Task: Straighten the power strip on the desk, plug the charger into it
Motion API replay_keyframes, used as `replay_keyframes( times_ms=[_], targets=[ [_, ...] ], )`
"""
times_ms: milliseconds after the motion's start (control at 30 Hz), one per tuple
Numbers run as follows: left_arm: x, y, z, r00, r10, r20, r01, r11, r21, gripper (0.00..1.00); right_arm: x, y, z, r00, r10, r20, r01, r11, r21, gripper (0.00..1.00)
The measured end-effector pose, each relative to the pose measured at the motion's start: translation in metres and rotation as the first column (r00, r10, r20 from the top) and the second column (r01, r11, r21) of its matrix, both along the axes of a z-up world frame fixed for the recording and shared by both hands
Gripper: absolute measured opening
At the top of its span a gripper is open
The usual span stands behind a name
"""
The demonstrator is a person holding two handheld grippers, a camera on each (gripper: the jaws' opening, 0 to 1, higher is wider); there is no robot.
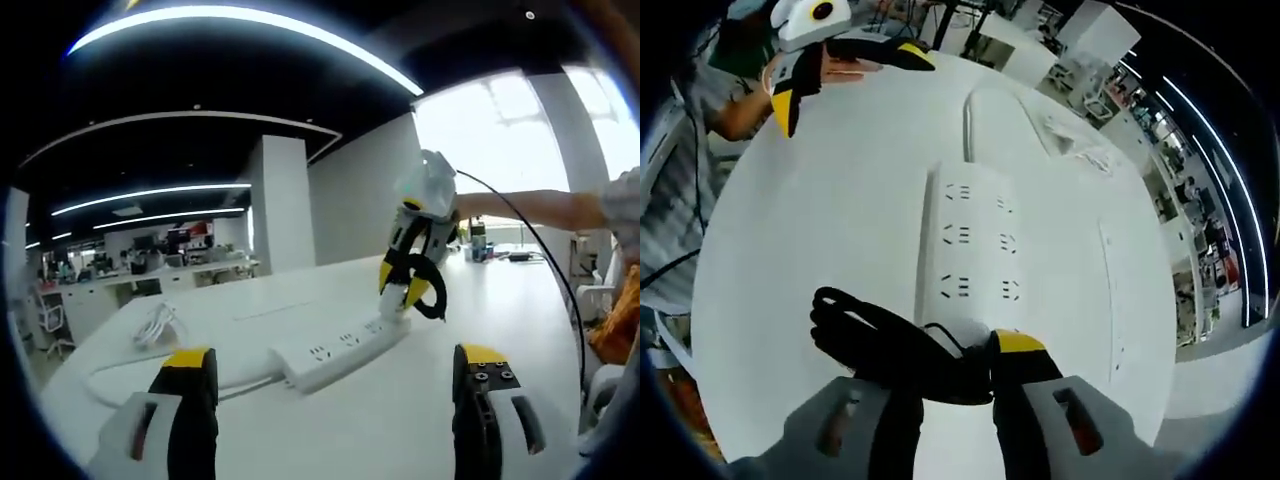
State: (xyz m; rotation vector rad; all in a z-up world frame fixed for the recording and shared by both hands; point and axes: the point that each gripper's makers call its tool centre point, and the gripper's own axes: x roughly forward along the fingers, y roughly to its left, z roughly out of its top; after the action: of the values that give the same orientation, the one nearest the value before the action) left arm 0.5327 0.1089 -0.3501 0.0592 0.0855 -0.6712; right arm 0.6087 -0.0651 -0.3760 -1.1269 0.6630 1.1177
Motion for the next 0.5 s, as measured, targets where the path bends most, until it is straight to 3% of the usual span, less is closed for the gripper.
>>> replay_keyframes(
  times_ms=[267,400,500],
  targets=[
    [-0.0017,-0.0027,0.0016,1.0,-0.004,0.001,0.004,1.0,0.006,0.99,0.0017,-0.0008,-0.0018,1.0,-0.021,-0.02,0.02,0.996,-0.093,0.23],
    [-0.0039,-0.0042,0.0017,1.0,-0.007,-0.004,0.007,1.0,0.013,0.99,0.0031,-0.0029,-0.0033,0.992,-0.063,-0.109,0.045,0.985,-0.165,0.22],
    [-0.0088,-0.0057,0.0037,1.0,-0.011,-0.004,0.011,1.0,0.017,0.99,0.0083,-0.0025,-0.0036,0.972,-0.111,-0.206,0.073,0.98,-0.187,0.22]
  ],
)
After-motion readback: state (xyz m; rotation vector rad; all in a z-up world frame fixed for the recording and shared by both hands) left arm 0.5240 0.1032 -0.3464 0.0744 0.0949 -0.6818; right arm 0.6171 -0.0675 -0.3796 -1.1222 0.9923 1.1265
